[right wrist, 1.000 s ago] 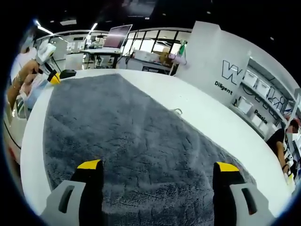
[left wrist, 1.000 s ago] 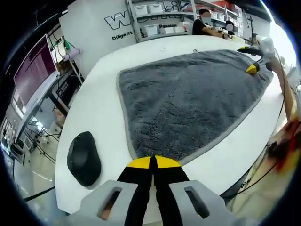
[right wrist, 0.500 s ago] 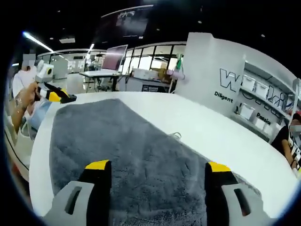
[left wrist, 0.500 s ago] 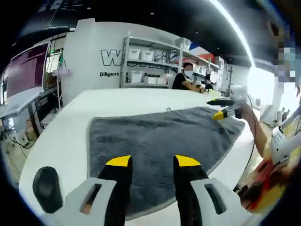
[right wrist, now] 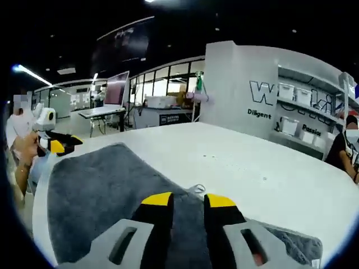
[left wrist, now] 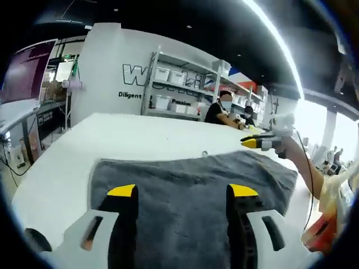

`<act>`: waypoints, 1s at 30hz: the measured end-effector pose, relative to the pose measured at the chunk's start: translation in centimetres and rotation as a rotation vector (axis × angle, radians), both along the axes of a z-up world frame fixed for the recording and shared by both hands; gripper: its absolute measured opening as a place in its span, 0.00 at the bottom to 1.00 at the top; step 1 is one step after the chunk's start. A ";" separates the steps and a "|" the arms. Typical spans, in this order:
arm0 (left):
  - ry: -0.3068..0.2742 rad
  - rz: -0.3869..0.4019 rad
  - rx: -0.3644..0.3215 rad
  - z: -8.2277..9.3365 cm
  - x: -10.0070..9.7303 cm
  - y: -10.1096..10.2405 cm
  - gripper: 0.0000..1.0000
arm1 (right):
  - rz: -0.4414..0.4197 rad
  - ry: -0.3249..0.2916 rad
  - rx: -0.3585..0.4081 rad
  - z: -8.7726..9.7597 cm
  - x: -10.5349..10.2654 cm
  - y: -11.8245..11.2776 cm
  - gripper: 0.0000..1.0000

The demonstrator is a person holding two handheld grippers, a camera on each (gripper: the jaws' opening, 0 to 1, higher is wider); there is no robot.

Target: Fold the towel on the table until its edges align and the towel forms a compact rectangular stack.

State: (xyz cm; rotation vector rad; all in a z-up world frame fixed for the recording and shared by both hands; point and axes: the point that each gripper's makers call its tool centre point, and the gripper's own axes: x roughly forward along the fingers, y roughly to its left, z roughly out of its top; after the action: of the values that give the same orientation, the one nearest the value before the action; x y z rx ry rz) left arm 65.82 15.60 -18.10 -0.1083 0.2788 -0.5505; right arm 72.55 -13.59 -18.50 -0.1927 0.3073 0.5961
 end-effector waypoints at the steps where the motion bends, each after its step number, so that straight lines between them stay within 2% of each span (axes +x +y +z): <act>1: -0.003 0.011 0.005 0.2 1.0 0.2 0.52 | 0.002 0.003 -0.005 -0.1 0.2 0.3 0.11; 3: 0.023 0.028 0.019 -0.1 3.0 0.6 0.45 | 0.016 0.017 -0.021 -0.4 0.8 1.1 0.10; 7: 0.065 0.048 0.084 -1.2 5.7 1.4 0.32 | 0.034 0.042 -0.037 -1.2 1.8 2.8 0.10; 10: 0.103 0.084 0.141 -2.5 7.1 2.0 0.30 | 0.062 0.079 -0.053 -2.2 2.5 4.3 0.10; 16: 0.144 0.116 0.182 -4.3 8.7 2.1 0.30 | 0.070 0.122 -0.069 -4.2 3.5 5.8 0.13; 19: 0.163 0.128 0.200 -4.8 9.6 2.1 0.30 | 0.057 0.148 -0.080 -5.1 4.5 6.2 0.18; 23: 0.174 0.152 0.287 -5.8 10.3 2.6 0.29 | 0.027 0.161 -0.087 -6.4 5.1 6.6 0.18; 25: 0.176 0.161 0.307 -6.3 10.9 2.9 0.25 | 0.001 0.167 -0.085 -6.8 5.9 6.5 0.18; 30: 0.193 0.170 0.298 -6.8 12.2 3.3 0.22 | -0.031 0.192 -0.072 -7.7 6.6 6.6 0.17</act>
State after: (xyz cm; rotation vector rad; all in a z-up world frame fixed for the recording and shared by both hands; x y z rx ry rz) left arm 78.03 18.91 -24.95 0.1036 0.5313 -0.3252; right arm 79.14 -6.98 -26.23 -0.1996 0.5168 0.5739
